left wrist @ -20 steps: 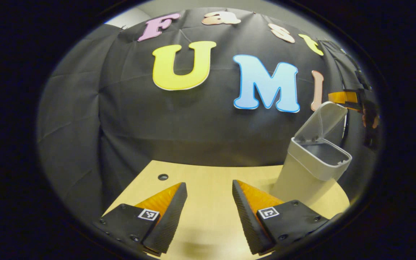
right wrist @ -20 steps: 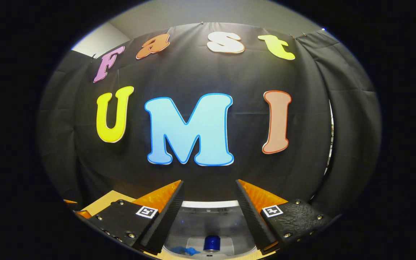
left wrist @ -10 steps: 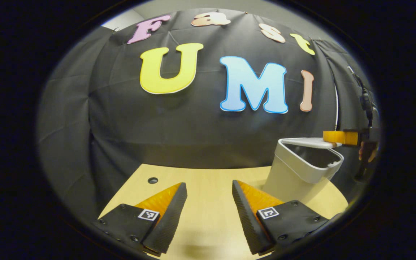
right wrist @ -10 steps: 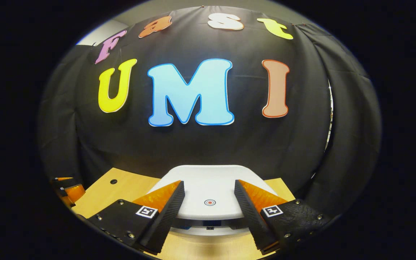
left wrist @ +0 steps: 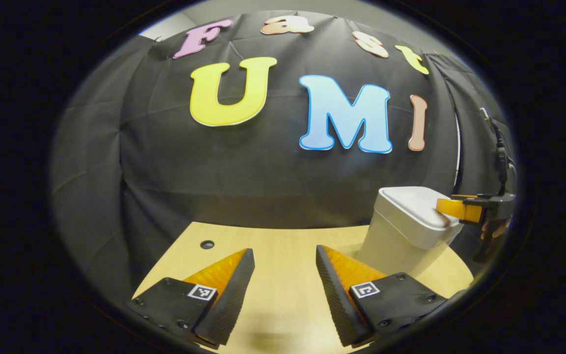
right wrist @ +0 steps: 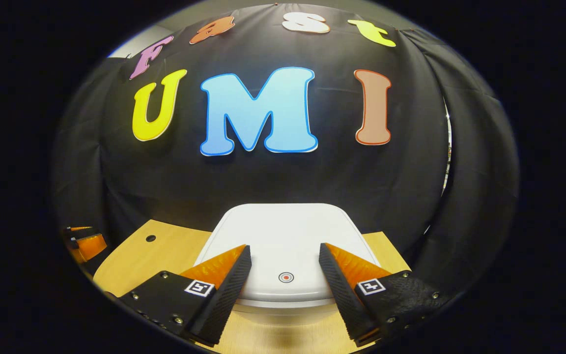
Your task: Press the lid of the desktop garbage bin to open it, pick up the crumpled paper on the desktop and throw it into the bin, then pick up the pop can on the desktop and drop it into the bin, and finally close the garbage bin lid.
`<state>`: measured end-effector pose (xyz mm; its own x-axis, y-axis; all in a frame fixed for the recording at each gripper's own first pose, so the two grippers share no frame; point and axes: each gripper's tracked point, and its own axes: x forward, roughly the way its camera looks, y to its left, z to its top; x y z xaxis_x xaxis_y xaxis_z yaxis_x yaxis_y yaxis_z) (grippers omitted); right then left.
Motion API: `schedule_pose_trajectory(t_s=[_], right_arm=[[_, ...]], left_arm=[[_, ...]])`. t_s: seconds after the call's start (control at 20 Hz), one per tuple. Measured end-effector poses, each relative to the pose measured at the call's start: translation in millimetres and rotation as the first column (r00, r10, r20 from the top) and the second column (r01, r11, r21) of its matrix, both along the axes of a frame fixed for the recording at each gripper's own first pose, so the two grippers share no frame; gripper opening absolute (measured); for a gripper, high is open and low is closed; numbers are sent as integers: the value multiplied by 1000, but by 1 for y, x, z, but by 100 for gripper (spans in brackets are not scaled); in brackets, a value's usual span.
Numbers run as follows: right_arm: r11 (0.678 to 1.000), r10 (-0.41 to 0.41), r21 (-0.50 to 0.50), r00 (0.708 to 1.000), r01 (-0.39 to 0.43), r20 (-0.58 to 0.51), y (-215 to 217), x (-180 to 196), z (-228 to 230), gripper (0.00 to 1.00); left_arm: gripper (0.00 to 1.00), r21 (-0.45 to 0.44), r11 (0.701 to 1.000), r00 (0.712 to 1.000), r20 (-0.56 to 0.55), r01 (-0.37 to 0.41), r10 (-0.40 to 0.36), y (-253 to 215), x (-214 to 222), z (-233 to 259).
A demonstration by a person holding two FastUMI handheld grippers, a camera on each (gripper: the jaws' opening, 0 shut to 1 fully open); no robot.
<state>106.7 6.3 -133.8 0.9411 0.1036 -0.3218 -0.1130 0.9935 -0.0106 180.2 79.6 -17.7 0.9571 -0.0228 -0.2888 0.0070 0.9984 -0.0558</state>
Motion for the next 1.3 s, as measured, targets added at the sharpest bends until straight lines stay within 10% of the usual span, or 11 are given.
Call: schedule_pose_trajectory(t_s=[0.7, 1.3], right_arm=[[999, 1, 41, 994, -6, 110, 1, -4, 2, 90], [997, 31, 66, 965, -49, 260, 45, -100, 87, 90]], left_arm=[[85, -9, 1000, 1000, 23, 16, -16, -1, 7, 10], [84, -16, 999, 988, 150, 47, -44, -8, -31, 78]])
